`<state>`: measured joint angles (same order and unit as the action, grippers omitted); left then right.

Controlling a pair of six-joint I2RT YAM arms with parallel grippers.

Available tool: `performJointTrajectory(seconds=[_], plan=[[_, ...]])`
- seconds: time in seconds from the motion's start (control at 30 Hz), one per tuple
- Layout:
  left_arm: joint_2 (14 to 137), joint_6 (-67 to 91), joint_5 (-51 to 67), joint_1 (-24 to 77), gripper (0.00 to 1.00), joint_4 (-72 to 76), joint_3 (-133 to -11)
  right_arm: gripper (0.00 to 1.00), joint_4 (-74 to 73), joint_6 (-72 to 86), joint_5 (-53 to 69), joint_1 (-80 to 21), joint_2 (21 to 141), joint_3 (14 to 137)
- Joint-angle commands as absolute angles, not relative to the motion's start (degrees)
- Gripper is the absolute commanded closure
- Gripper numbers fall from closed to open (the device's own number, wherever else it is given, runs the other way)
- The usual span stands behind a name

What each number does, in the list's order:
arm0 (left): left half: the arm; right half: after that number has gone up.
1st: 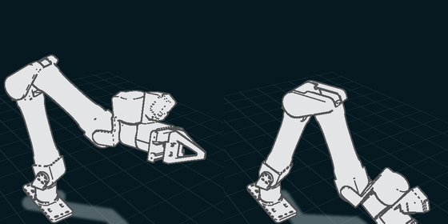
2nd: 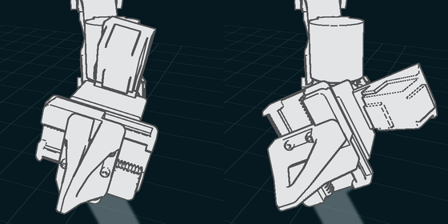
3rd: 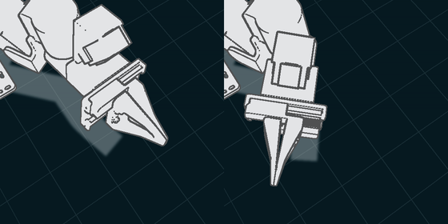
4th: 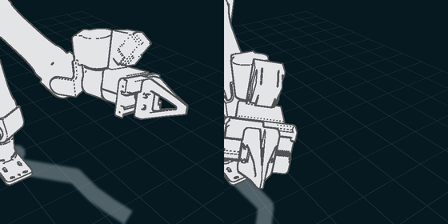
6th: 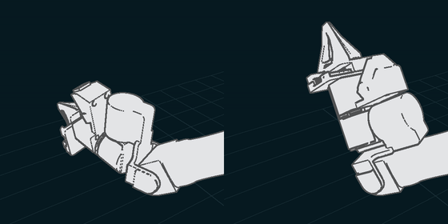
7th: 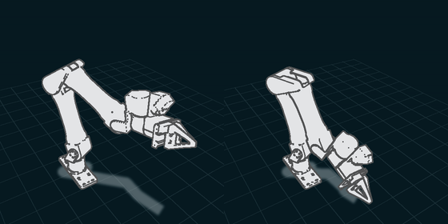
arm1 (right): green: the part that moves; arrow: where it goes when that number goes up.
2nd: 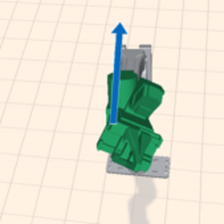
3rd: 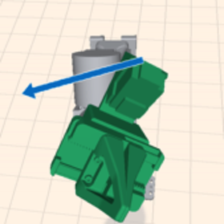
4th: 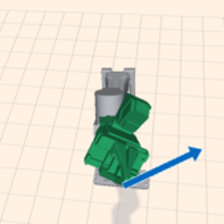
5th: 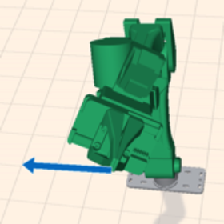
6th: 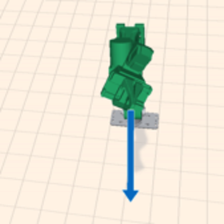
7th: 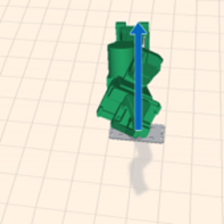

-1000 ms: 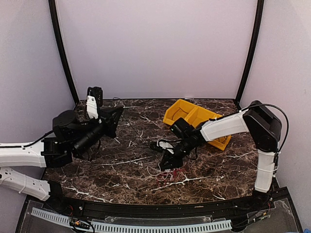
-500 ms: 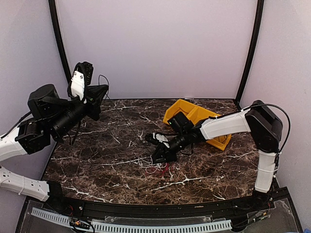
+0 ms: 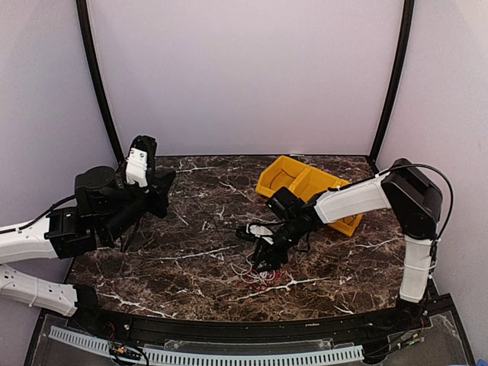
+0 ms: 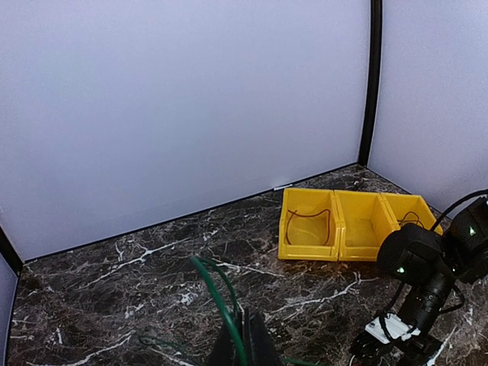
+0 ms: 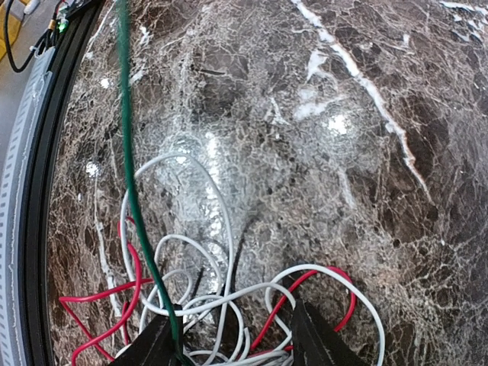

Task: Untangle the cables

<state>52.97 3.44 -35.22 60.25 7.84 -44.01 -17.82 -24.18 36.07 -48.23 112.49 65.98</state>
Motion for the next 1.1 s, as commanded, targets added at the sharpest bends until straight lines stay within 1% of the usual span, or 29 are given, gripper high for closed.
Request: performJointTrajectory(seconds=[0.0,0.1,0.17,0.3,0.4,0.47,0.57,0.7,0.9,1.07], plan=[[47.80,-0.05,-41.97,59.83,1.00,9.80,-46.59,0.53,-21.59,-25.60,32.20,-47.96,113.42,63.32],[46.31,-5.49,-42.36,59.77,1.00,7.53,-53.70,0.54,-22.13,-25.47,31.16,-48.08,114.57,63.72],[46.34,-9.05,-42.55,59.77,1.00,5.51,-64.13,0.53,-22.59,-25.14,30.19,-47.99,115.28,64.25],[47.62,-16.78,-43.43,59.77,1.00,4.04,-77.81,0.53,-23.41,-24.65,29.37,-48.04,116.45,65.23],[49.13,-19.54,-43.02,59.77,1.00,2.75,-82.40,0.51,-23.95,-24.94,29.63,-47.99,116.82,65.51],[49.34,-18.96,-42.56,59.77,1.00,2.87,-82.10,0.50,-24.07,-25.28,29.92,-47.99,116.58,65.30],[49.66,-17.41,-42.03,59.77,1.00,2.20,-78.23,0.50,-23.68,-25.39,29.71,-47.99,115.51,64.66],[49.57,-11.29,-40.64,59.78,1.00,1.67,-72.81,0.50,-24.59,-25.50,30.76,-47.69,112.76,65.05],[49.72,-2.00,-38.30,59.77,1.00,0.36,-66.06,0.48,-31.29,-28.34,32.69,-45.50,105.04,70.31],[49.73,4.26,-37.07,59.77,1.00,1.68,-57.83,0.45,-37.07,-29.75,34.39,-43.25,100.71,74.92]])
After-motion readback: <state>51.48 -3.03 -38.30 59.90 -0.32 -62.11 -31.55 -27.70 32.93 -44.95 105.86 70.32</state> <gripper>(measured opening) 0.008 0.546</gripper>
